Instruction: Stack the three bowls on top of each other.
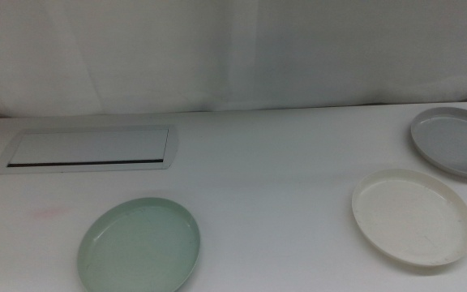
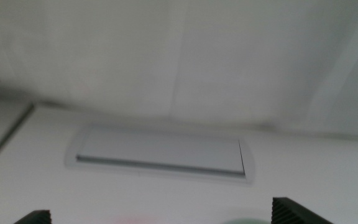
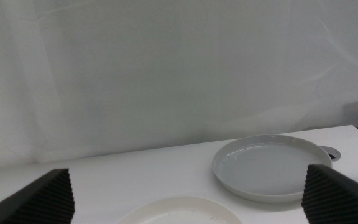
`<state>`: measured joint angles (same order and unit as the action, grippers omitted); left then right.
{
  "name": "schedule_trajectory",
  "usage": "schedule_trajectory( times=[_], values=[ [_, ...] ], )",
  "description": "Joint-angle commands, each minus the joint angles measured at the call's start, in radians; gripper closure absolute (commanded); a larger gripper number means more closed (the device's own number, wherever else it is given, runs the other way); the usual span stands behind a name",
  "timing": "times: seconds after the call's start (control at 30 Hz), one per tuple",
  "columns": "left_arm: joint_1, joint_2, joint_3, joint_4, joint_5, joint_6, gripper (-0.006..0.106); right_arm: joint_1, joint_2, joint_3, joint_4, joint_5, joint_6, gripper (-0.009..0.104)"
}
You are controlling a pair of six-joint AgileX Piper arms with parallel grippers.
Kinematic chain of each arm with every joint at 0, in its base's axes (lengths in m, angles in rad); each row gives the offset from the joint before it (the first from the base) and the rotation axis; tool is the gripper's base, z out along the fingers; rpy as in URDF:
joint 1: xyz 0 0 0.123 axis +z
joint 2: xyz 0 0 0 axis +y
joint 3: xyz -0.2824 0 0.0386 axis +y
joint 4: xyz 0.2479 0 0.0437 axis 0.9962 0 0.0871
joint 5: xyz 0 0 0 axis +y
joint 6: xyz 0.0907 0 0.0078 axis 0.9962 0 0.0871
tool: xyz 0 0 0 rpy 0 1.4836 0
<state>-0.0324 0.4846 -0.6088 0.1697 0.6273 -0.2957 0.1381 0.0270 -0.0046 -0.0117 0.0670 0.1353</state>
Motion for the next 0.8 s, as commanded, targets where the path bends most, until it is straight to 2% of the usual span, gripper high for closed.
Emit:
schedule_trajectory(
  times=[0.0,0.1,0.3,0.77],
  values=[
    [0.001,0.096,-0.057,-0.06,0.054,0.023,0.009,0.004,-0.005,0.041,-0.006,-0.014,-0.008,-0.008],
    [-0.001,0.228,-0.103,-0.144,0.122,0.047,0.009,0.004,-0.005,0.041,-0.006,-0.014,-0.008,-0.008],
    [-0.002,0.485,-0.137,-0.207,0.227,0.161,0.009,0.004,-0.005,0.041,-0.006,-0.014,-0.008,-0.008],
    [-0.002,0.926,-0.137,-0.204,0.064,0.168,0.011,0.004,-0.005,0.041,-0.006,-0.014,-0.008,-0.008]
  ],
)
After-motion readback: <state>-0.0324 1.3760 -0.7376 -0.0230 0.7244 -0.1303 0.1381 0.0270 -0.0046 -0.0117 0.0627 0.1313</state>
